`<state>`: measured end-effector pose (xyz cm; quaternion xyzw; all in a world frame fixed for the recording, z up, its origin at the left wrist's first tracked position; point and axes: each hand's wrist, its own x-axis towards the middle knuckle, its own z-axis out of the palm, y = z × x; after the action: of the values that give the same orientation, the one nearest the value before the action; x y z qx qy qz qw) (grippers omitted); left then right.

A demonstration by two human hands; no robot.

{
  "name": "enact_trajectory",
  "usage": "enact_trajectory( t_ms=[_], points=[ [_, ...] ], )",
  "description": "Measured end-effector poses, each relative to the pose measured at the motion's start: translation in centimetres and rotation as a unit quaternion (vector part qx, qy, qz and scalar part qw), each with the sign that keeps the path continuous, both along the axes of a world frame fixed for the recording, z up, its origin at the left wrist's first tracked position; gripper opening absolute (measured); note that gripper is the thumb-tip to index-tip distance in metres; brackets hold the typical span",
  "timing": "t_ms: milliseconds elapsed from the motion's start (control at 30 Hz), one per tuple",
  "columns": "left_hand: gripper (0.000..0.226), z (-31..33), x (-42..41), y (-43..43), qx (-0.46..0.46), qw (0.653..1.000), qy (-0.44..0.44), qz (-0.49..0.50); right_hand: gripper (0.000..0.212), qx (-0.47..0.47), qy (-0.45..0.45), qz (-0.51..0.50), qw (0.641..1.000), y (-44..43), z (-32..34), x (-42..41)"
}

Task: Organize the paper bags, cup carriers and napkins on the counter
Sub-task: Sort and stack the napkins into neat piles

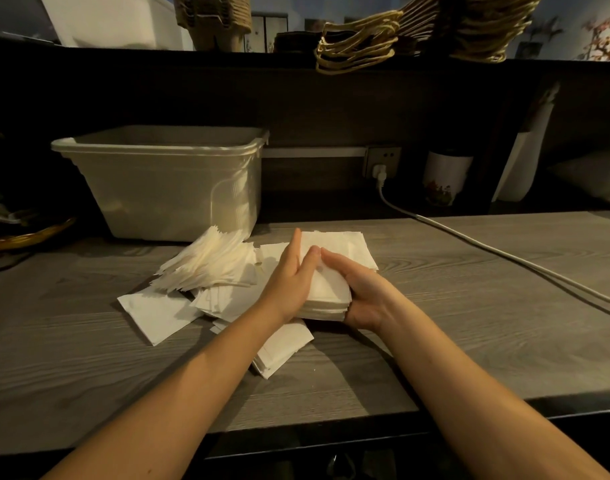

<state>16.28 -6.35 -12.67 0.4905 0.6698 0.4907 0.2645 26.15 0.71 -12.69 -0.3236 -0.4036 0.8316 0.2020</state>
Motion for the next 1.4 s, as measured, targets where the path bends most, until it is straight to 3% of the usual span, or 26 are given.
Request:
enact_trajectory(
  t_ms=[100, 233, 300, 400, 467, 667, 767, 933, 1067, 1167, 1400],
  points=[
    [0.055, -0.1, 0.1, 0.2, 0.003, 1.000, 0.023, 0.003, 0.024, 0.023, -0.001, 0.017, 1.000, -0.4, 0.1, -0.2],
    [0.058, 0.5, 0.0, 0.0, 0.069, 0.997, -0.042, -0.005, 0.020, 0.078, 0.028, 0.003, 0.997, -0.3, 0.1, -0.1],
    [0.059, 0.7, -0.1, -0.2, 0.102, 0.992, -0.080, 0.007, 0.017, 0.181, 0.019, -0.005, 0.983, -0.3, 0.0, -0.1],
    [0.056, 0.6, -0.6, -0.2, 0.133, 0.981, -0.140, 0.008, 0.013, 0.366, -0.040, 0.001, 0.930, -0.6, 0.2, 0.0],
    [0.052, 0.4, -0.7, -0.2, 0.143, 0.978, -0.150, -0.002, 0.014, 0.426, -0.068, 0.004, 0.902, -0.5, 0.3, 0.0],
    [0.057, 0.6, 0.0, 0.3, 0.155, 0.972, -0.174, 0.016, 0.035, 0.450, -0.084, 0.017, 0.889, -0.3, 0.1, 0.1],
    [0.045, 1.1, 0.1, 0.9, 0.157, 0.971, -0.172, 0.055, 0.038, 0.433, -0.065, 0.023, 0.899, -0.2, 0.3, 0.4],
    [0.033, 1.6, 0.2, 1.5, 0.145, 0.975, -0.152, 0.067, 0.025, 0.401, -0.045, 0.020, 0.915, 0.3, 0.7, 1.0],
    [0.029, 1.6, 0.4, 1.9, 0.144, 0.976, -0.135, 0.088, 0.033, 0.399, -0.075, 0.046, 0.913, 0.5, 0.3, 1.0],
    [0.023, 1.2, 0.5, 2.0, 0.142, 0.973, -0.157, 0.095, 0.026, 0.397, -0.083, 0.045, 0.913, 0.5, 0.1, 0.8],
    [0.017, 1.8, 1.0, 3.2, 0.164, 0.958, -0.197, 0.126, 0.032, 0.471, -0.034, -0.051, 0.880, 0.3, 0.4, 0.4]
  ],
)
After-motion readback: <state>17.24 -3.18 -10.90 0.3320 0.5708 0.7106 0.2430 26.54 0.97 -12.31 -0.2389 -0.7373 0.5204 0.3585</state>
